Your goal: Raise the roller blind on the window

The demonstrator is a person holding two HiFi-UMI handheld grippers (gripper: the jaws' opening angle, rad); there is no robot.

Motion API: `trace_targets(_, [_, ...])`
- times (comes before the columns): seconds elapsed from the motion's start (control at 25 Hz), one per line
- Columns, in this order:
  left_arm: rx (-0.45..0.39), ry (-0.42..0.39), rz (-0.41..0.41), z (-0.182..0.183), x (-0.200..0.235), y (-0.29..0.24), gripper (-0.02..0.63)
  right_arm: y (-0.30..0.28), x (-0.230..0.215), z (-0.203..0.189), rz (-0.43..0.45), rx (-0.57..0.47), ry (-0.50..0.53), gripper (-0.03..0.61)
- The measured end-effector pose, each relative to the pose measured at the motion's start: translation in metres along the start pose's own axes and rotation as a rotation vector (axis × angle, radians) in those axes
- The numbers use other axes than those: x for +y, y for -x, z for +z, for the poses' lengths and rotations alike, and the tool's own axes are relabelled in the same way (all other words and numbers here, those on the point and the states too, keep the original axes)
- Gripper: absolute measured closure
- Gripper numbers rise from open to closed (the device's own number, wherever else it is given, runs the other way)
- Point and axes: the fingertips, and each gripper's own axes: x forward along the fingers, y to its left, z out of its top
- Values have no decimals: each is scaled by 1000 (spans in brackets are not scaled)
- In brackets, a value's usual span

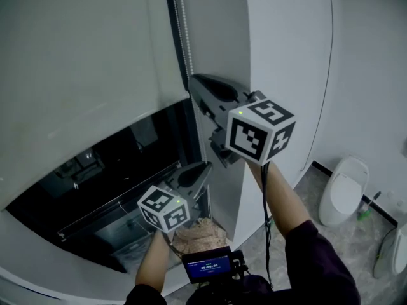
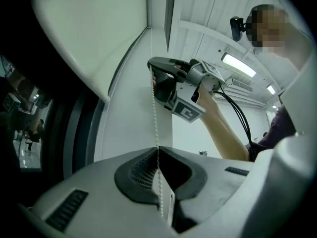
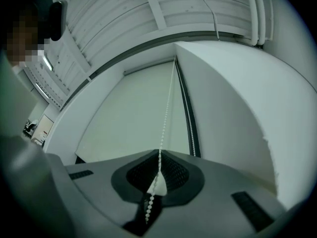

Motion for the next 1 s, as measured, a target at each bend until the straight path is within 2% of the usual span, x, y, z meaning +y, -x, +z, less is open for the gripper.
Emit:
trace_targets(0.16, [14, 20, 12, -17, 8, 6, 595, 4, 6, -16, -12, 13, 80, 561])
trace_targets(0.28, [-26, 26, 55, -7, 22, 14, 594, 9, 11, -15, -30, 3, 172, 561])
trace_targets(0.44, [-142, -3, 102, 48, 29, 25, 594, 12, 14, -35, -32, 52, 230, 561])
trace_targets(0.68, [-270, -104, 112, 136, 38, 35, 592, 20, 28, -101, -10, 184, 274, 561])
trace_targets(1.0, [-276, -178, 122, 200, 49, 12, 591, 40, 39, -169, 23, 303, 273, 561])
